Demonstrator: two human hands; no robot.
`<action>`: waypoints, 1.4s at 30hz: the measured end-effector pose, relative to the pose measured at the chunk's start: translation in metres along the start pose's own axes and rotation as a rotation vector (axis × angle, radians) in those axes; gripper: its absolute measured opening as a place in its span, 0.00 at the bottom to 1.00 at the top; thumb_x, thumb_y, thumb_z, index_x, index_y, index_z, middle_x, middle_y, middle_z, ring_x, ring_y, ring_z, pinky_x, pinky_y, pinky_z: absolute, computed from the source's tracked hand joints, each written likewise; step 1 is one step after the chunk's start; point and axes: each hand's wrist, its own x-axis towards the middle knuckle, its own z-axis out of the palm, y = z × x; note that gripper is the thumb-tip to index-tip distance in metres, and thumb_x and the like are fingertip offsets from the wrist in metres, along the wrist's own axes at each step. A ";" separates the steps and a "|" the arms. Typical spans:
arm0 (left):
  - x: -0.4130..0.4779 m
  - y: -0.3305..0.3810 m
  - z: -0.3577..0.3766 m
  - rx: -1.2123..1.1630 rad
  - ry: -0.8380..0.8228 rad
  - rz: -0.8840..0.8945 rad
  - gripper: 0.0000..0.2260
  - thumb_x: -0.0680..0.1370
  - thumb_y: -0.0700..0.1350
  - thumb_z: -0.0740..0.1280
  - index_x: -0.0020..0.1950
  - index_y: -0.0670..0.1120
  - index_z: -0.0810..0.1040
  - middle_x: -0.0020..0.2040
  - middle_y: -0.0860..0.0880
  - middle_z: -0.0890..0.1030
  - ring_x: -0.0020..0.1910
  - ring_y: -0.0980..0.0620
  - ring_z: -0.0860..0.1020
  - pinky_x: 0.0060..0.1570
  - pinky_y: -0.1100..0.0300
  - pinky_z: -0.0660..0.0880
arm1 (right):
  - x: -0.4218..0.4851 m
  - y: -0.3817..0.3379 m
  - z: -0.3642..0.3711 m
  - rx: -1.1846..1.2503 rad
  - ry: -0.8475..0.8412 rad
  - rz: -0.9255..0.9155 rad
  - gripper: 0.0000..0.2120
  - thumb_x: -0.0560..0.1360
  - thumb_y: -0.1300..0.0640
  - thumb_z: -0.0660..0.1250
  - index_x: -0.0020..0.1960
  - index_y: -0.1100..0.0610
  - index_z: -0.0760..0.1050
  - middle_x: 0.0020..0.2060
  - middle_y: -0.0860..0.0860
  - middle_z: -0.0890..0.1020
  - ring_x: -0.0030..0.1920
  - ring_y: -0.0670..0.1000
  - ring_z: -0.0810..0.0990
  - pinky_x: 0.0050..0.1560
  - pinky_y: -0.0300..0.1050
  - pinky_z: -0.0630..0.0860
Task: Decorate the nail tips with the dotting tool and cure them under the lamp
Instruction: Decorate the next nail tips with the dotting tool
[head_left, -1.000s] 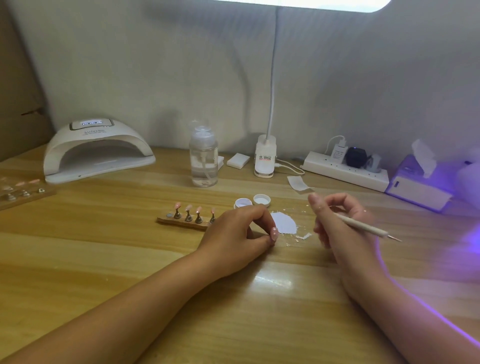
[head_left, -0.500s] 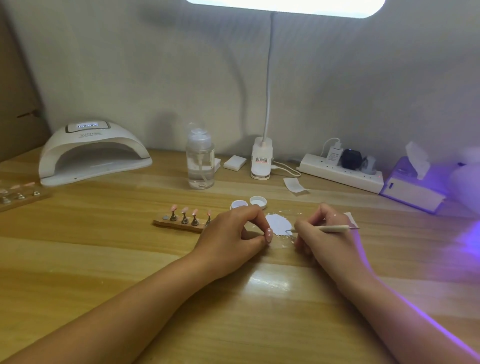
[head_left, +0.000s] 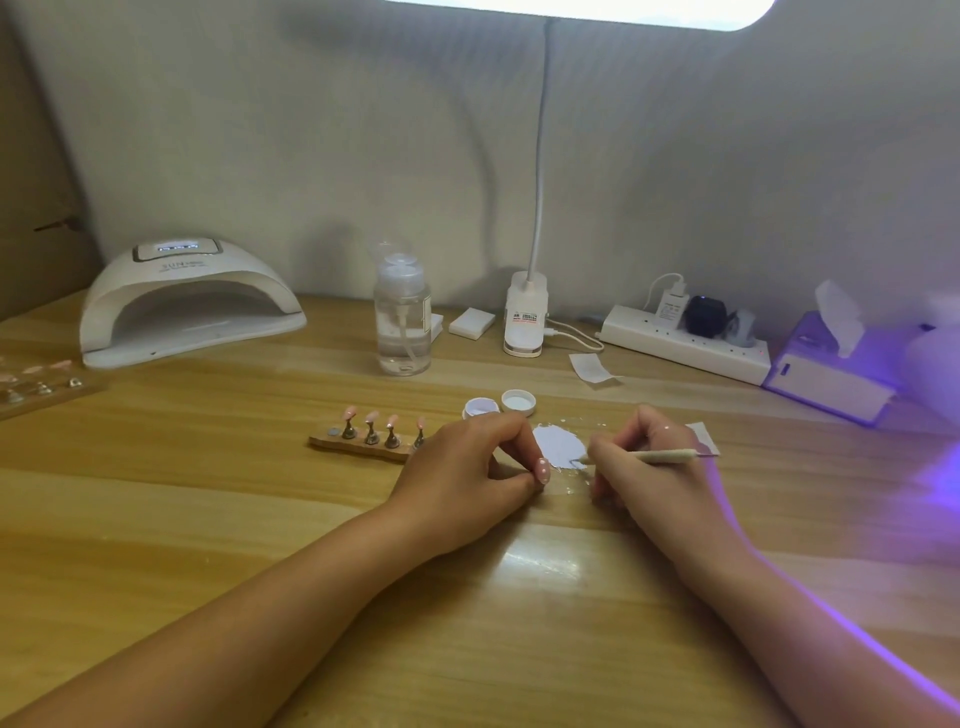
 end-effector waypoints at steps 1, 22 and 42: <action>0.000 0.000 0.000 -0.004 -0.001 -0.001 0.11 0.74 0.45 0.72 0.37 0.60 0.75 0.38 0.68 0.79 0.32 0.66 0.75 0.37 0.60 0.65 | 0.000 0.001 0.000 0.004 0.017 -0.011 0.07 0.69 0.55 0.68 0.36 0.55 0.71 0.29 0.49 0.84 0.29 0.43 0.77 0.35 0.43 0.69; 0.000 0.000 0.000 0.010 0.006 0.006 0.12 0.74 0.46 0.72 0.36 0.61 0.74 0.37 0.70 0.78 0.32 0.66 0.75 0.36 0.61 0.65 | -0.012 -0.014 0.002 0.306 -0.021 0.044 0.17 0.70 0.63 0.66 0.26 0.49 0.68 0.23 0.55 0.79 0.20 0.46 0.68 0.20 0.37 0.65; 0.001 0.001 -0.001 0.032 0.010 0.010 0.13 0.74 0.46 0.73 0.36 0.61 0.74 0.35 0.71 0.77 0.31 0.66 0.75 0.34 0.63 0.63 | -0.013 -0.016 0.008 0.331 -0.169 0.005 0.08 0.63 0.54 0.67 0.27 0.48 0.71 0.27 0.57 0.82 0.25 0.47 0.76 0.27 0.36 0.72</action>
